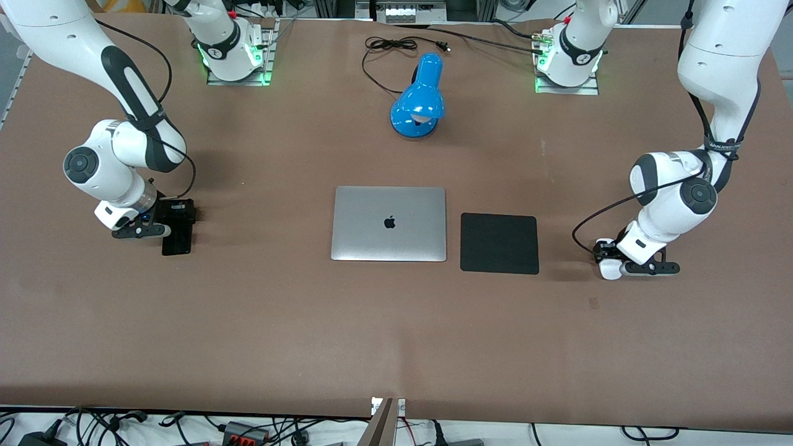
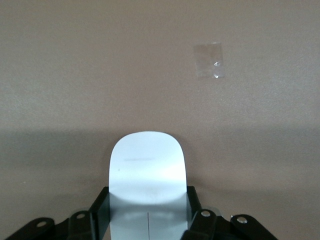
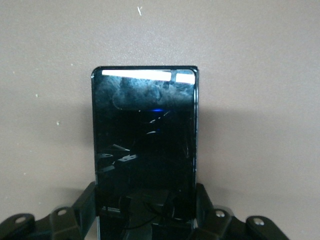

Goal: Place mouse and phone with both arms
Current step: 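Grasp the phone with the right gripper while the left gripper grasps the mouse, then carry the phone beside the laptop while the left gripper carries the mouse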

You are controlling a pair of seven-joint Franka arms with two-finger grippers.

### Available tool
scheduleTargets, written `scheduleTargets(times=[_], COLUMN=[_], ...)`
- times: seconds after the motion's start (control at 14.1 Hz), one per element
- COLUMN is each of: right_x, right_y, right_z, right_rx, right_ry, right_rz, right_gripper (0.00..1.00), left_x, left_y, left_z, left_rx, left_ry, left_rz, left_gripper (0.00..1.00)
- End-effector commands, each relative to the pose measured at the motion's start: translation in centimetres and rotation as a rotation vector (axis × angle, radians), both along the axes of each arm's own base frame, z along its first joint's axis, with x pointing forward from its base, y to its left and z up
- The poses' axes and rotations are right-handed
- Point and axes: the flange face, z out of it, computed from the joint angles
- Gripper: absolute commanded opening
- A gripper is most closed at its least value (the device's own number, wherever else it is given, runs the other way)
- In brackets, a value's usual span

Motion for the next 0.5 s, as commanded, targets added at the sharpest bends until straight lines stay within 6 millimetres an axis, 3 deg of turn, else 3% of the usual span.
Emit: scheduleTargets(times=[0.0, 0.14, 0.28, 0.42], right_x=[0.2, 1.0, 1.6, 2.2], right_y=[-0.2, 0.6, 3.9, 7.3], right_z=[0.5, 3.0, 5.1, 6.5], right_rx=[-0.001, -0.007, -0.003, 0.009], right_ry=[-0.018, -0.061, -0.079, -0.068], right_rz=[0.019, 0.032, 0.055, 0.008], right_gripper=[0.02, 0.00, 0.00, 0.00], left_x=[0.6, 2.1, 3.2, 4.5], left_y=[-0.1, -0.3, -0.4, -0.9], left_z=[2.6, 5.0, 7.7, 12.2], left_rx=[0.014, 0.011, 0.007, 0.011], left_ry=[-0.025, 0.031, 0.115, 0.143], left_rz=[-0.028, -0.033, -0.038, -0.049], left_gripper=[0.33, 0.35, 0.35, 0.35])
